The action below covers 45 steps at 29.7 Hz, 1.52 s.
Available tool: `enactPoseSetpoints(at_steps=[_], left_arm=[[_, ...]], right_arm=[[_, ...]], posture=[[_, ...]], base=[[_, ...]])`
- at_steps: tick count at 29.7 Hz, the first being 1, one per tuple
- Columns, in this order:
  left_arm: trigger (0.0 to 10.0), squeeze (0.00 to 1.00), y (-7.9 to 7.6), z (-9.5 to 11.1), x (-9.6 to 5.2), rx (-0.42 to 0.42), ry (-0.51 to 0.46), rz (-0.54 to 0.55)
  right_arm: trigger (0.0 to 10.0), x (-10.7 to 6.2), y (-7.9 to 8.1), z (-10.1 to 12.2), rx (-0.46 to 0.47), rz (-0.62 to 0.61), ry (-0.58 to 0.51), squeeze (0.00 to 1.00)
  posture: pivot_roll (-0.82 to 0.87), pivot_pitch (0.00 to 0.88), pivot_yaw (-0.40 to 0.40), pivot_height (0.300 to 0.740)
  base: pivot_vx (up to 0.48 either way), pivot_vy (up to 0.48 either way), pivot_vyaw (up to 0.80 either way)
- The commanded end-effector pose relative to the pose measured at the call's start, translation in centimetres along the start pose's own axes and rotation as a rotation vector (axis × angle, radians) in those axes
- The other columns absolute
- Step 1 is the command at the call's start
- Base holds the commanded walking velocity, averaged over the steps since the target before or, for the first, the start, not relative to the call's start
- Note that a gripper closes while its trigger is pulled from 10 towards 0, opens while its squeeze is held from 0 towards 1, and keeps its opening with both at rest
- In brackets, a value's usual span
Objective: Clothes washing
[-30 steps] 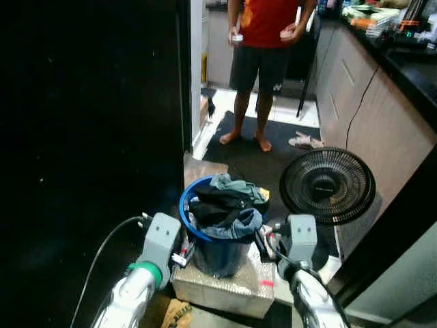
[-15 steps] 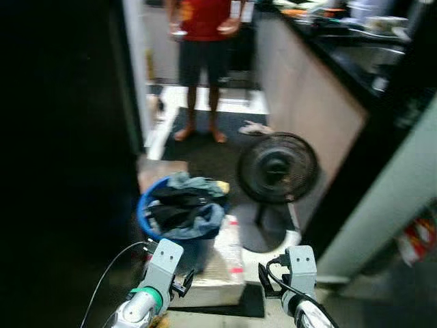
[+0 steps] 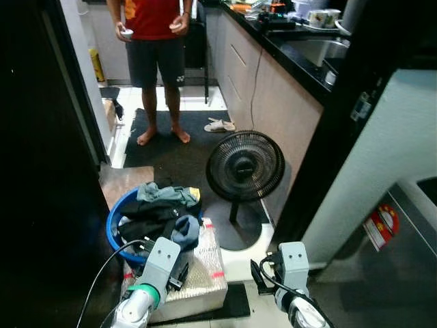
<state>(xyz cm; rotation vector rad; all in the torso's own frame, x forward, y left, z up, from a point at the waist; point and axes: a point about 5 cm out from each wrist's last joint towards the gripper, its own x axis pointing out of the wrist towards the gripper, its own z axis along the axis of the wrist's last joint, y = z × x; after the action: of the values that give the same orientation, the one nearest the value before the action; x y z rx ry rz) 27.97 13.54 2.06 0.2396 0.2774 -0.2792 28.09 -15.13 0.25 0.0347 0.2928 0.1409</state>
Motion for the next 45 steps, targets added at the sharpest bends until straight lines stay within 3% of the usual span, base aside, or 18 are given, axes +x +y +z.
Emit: enactPoseSetpoints(at_steps=[1, 9, 24, 38, 40, 41, 45], left_arm=[[10.0, 0.0, 0.0, -0.4, 0.0, 0.01, 0.015, -0.001], [10.0, 0.0, 0.0, -0.4, 0.2, 0.005, 0.011, 0.006], [10.0, 0.0, 0.1, -0.2, 0.4, -0.002, 0.006, 0.022], [10.0, 0.0, 1.6, 1.8, 1.1, -0.008, -0.063, 0.098], [10.0, 0.0, 2.0, 2.4, 1.1, -0.003, -0.09, 0.106], [10.0, 0.0, 2.6, 3.5, 1.2, -0.001, -0.127, 0.122], [10.0, 0.0, 3.0, 4.3, 1.3, -0.005, -0.152, 0.139]], right_arm=[[10.0, -0.2, -0.1, -0.4, -0.006, 0.001, 0.016, 0.0], [10.0, -0.2, -0.3, -0.4, -0.009, -0.008, 0.007, 0.0], [10.0, 0.1, -0.2, 0.3, -0.014, -0.005, -0.024, 0.0], [10.0, 1.4, 0.8, 4.5, -0.046, 0.057, -0.215, 0.0], [10.0, 1.7, 1.2, 5.8, -0.054, 0.083, -0.27, 0.0], [10.0, 1.9, 1.9, 8.1, -0.051, 0.13, -0.363, 0.0], [10.0, 1.9, 2.4, 9.7, -0.04, 0.169, -0.425, 0.0]], posture=[[0.02, 0.0, 0.011, 0.74], [0.02, 0.0, 0.016, 0.74], [0.02, 0.0, 0.017, 0.74], [0.02, 0.004, 0.019, 0.74], [0.02, 0.005, 0.019, 0.74], [0.02, 0.006, 0.019, 0.74], [0.02, 0.007, 0.019, 0.74]], base=[[0.48, 0.0, 0.0], [0.47, 0.0, -0.5], [0.0, 0.0, 0.0], [0.0, 0.0, 0.0], [0.0, 0.0, 0.0], [0.0, 0.0, 0.0], [0.0, 0.0, 0.0]])
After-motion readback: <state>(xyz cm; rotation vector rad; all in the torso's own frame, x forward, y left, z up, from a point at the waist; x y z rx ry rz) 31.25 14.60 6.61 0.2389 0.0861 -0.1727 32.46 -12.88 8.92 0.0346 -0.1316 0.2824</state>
